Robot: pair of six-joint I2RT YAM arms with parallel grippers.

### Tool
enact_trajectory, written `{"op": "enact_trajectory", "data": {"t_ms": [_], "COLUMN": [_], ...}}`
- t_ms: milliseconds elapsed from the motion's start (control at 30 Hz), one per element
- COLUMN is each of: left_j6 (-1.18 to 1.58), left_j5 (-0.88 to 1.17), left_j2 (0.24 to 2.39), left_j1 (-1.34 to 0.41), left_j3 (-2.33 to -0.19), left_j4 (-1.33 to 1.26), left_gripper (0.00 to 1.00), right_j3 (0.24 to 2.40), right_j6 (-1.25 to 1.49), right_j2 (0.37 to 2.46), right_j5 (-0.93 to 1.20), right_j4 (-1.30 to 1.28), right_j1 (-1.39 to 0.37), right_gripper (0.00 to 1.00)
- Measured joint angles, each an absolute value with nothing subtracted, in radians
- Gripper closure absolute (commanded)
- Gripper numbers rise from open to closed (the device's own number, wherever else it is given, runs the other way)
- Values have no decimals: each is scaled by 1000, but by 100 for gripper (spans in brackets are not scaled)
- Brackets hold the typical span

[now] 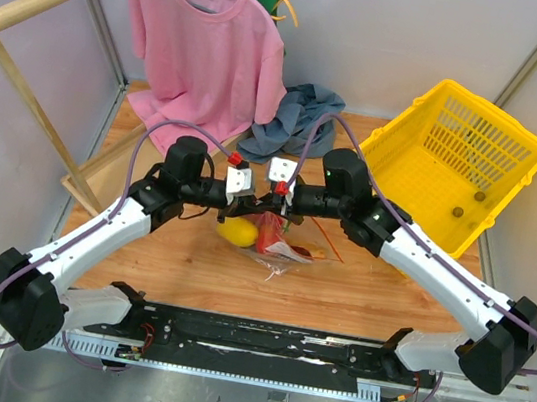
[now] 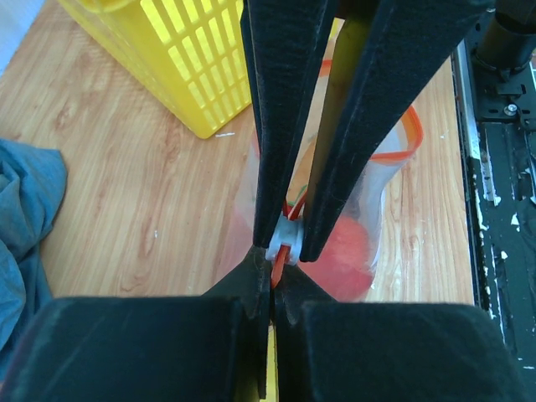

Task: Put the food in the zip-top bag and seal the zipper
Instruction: Zip the zipper food storage bag at the center of the board.

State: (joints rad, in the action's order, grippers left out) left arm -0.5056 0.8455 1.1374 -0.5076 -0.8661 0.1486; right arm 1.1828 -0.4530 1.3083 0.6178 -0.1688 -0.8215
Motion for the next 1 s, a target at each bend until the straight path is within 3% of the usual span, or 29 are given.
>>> {"op": "enact_trajectory", "data": {"t_ms": [500,1000], "left_j6": [-421,-221], "left_j5": [754,451], "left_j2": [1138,1091], "left_j1": [-521,-510], "left_j3": [-886,-853], "left_j4": [121,52], "left_gripper": [100,100], "right_j3": [1143,1028], "right_j6": [-448,-411], "right_j2": [1232,1131], "right_j5": [475,292], "right_j4": [-207,-309], "right_j1": [-821,-791], "right_gripper": [99,99]}}
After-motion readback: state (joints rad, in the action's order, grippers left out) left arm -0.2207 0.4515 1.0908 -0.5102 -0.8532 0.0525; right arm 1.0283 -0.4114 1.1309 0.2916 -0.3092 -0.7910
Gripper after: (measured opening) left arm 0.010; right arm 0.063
